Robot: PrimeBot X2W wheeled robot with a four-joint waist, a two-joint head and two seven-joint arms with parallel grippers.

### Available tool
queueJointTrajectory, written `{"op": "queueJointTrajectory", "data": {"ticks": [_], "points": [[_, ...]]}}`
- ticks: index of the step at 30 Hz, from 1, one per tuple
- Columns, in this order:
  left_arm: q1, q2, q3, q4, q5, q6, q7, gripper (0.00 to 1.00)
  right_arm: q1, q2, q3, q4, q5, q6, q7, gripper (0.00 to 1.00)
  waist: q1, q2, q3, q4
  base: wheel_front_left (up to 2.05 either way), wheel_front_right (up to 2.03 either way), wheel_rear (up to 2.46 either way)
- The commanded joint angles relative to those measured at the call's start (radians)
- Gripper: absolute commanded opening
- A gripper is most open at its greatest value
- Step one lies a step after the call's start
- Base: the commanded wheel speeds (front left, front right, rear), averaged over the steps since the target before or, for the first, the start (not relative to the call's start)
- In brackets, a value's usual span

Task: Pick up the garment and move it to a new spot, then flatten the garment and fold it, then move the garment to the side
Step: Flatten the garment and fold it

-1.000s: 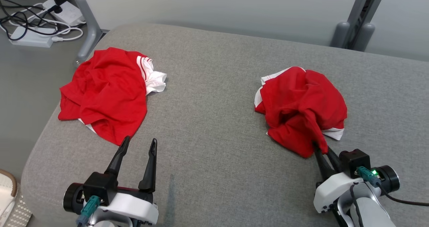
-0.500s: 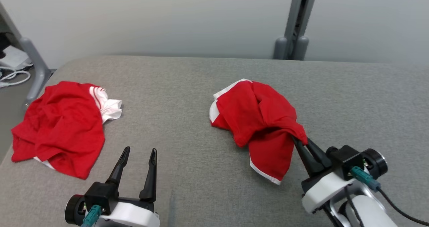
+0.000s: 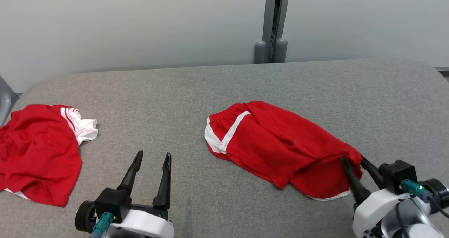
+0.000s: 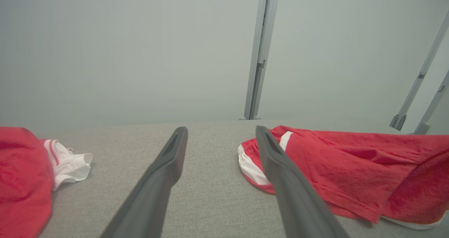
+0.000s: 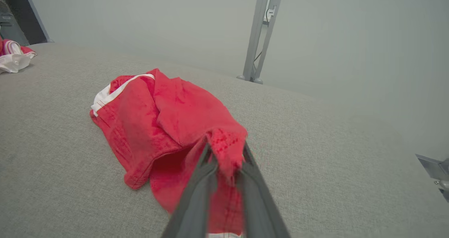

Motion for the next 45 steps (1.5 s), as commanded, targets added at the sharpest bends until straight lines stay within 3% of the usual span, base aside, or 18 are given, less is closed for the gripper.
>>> {"op": "queueJointTrajectory", "data": {"ticks": [1,11,22,31,39,45], "points": [[-0.013,0.004,0.003,0.0,-0.001,0.004,-0.001,1.0,0.002,0.009,0.0,0.0,-0.009,-0.001,-0.006,1.0,0.0,-0.0001,0.002,-0.001,0.0,0.0,0.0],[-0.028,0.004,0.009,0.012,0.0,-0.005,-0.001,1.0,-0.036,0.083,0.073,-0.042,0.01,-0.001,-0.152,1.0,0.0,-0.0001,0.003,-0.003,0.0,0.0,0.0],[-0.032,0.004,0.001,0.015,-0.001,-0.007,-0.001,1.0,-0.03,0.125,0.126,0.091,-0.019,-0.001,-0.25,1.0,0.0,-0.0001,0.012,0.046,0.0,0.0,0.0],[-0.062,0.004,-0.025,0.014,-0.013,-0.01,-0.001,1.0,-0.131,0.131,0.124,0.192,-0.045,-0.001,-0.243,1.0,0.0,-0.0001,0.061,0.14,0.0,0.0,0.0],[-0.084,0.004,-0.051,0.024,-0.032,-0.006,-0.001,1.0,-0.311,0.092,0.088,0.406,-0.06,-0.001,-0.201,1.0,0.0,-0.0001,0.126,0.261,0.0,0.0,0.0],[-0.098,0.004,-0.058,0.025,-0.046,-0.003,-0.001,1.0,-0.38,0.073,0.066,0.519,-0.074,-0.001,-0.193,1.0,0.0,-0.0001,0.146,0.302,0.0,0.0,0.0]]}}
